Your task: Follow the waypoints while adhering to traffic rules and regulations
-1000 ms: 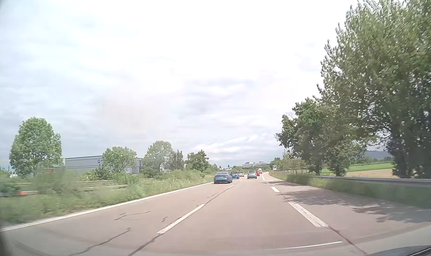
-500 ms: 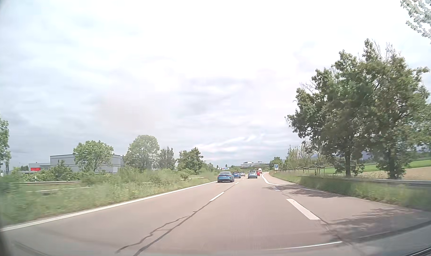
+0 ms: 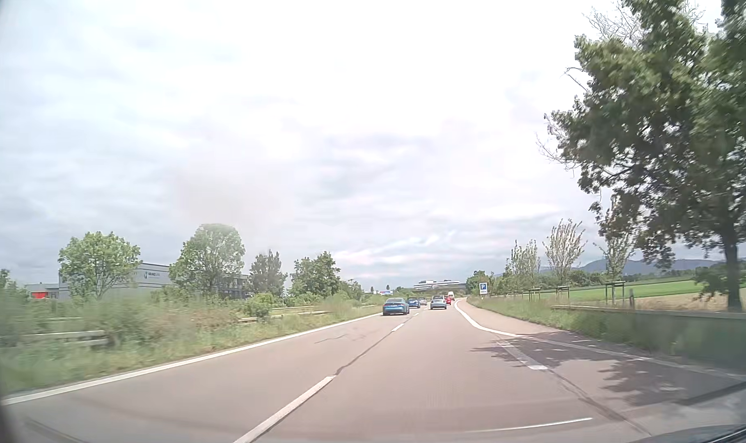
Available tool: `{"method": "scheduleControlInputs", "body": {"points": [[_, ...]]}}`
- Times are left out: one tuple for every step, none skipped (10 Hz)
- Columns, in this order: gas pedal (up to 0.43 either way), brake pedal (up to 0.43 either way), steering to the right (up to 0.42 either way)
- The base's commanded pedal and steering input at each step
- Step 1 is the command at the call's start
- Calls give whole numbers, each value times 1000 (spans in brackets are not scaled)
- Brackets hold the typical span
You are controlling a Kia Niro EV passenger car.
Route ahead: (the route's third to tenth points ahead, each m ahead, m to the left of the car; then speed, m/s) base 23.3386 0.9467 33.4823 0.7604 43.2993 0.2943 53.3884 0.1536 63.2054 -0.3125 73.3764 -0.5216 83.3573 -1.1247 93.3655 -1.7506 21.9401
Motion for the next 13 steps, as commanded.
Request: {"method": "scheduleControlInputs", "body": {"points": [[220,0,2],[220,0,2],[220,0,2],[220,0,2],[220,0,3],[220,0,3],[220,0,4],[228,0,5],[228,0,5],[228,0,5],[228,0,5],[228,0,5],[228,0,5]]}}
